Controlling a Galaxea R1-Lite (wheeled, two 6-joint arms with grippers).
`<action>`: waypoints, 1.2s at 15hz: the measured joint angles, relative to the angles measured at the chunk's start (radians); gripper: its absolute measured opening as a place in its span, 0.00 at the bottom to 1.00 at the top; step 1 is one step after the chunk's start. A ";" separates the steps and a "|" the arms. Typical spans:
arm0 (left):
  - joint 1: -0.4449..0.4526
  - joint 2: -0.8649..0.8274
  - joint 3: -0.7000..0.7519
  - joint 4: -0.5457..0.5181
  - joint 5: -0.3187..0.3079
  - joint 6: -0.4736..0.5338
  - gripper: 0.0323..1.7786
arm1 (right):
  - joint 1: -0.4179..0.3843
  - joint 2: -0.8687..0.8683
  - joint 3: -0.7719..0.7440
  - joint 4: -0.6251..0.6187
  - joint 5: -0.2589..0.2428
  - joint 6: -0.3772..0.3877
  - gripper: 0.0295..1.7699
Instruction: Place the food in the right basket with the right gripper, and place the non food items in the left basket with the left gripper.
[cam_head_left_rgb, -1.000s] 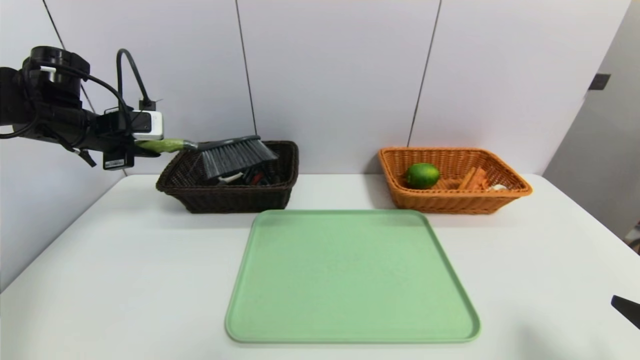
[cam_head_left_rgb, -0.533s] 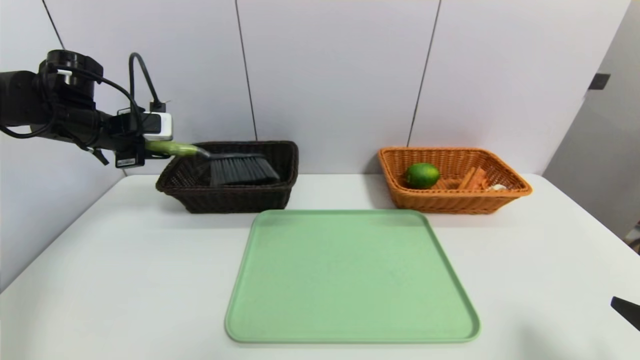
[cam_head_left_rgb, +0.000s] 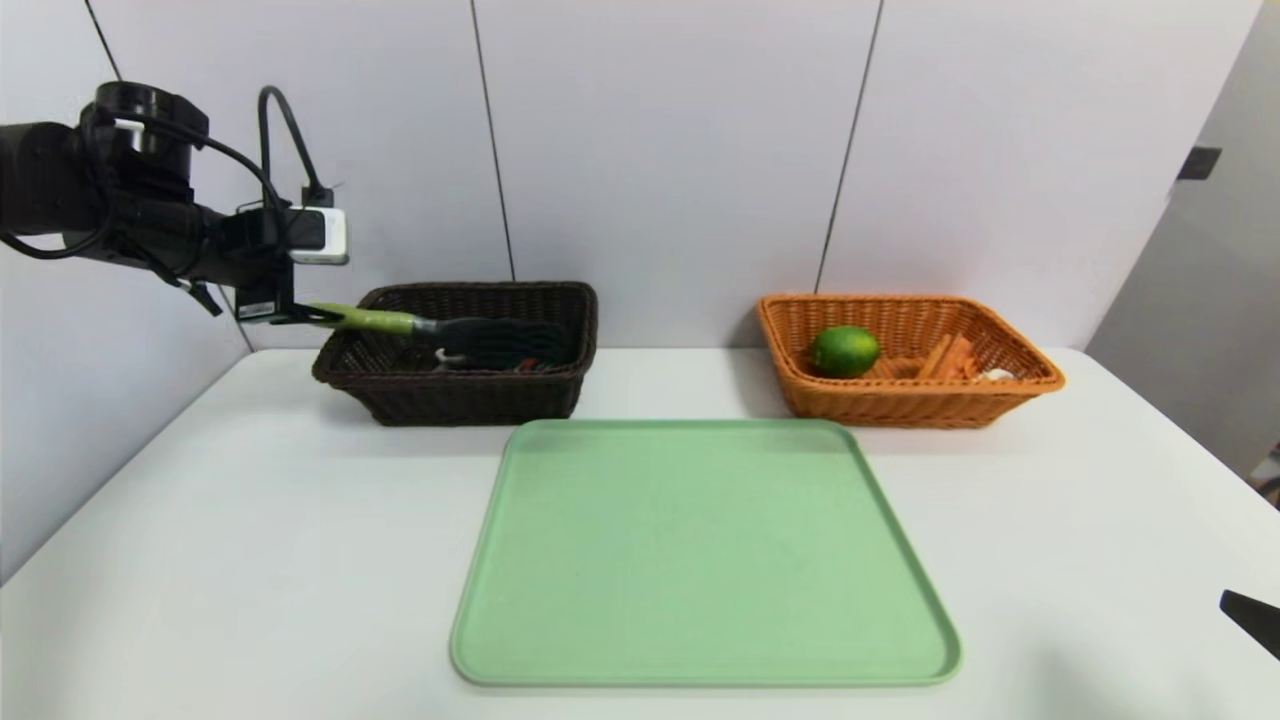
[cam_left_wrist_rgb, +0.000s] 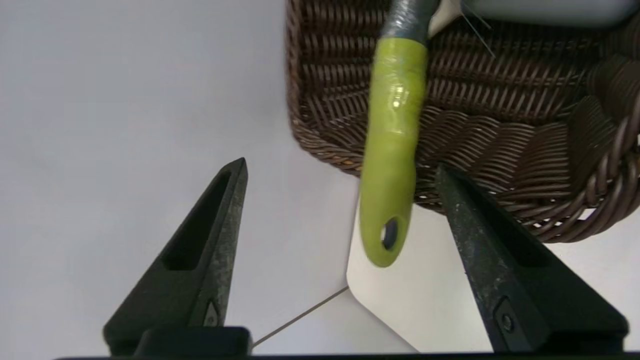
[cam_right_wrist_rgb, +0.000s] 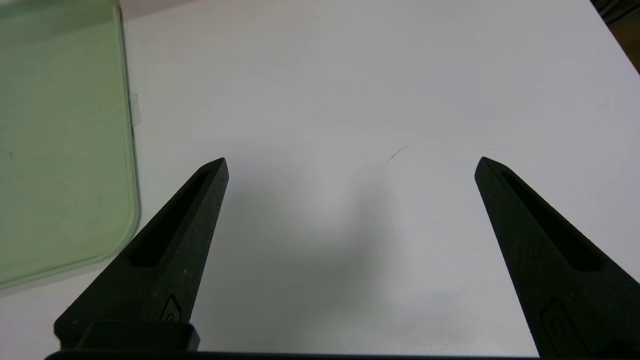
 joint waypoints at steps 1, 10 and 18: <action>-0.004 -0.011 -0.035 0.045 0.000 -0.026 0.77 | 0.000 -0.001 -0.001 0.001 0.000 0.000 0.96; -0.231 -0.396 -0.014 0.235 0.049 -1.180 0.90 | 0.021 -0.084 -0.036 -0.074 0.228 -0.013 0.96; -0.339 -0.992 0.534 0.283 0.111 -1.654 0.94 | 0.013 0.029 -0.180 -0.077 0.439 -0.134 0.96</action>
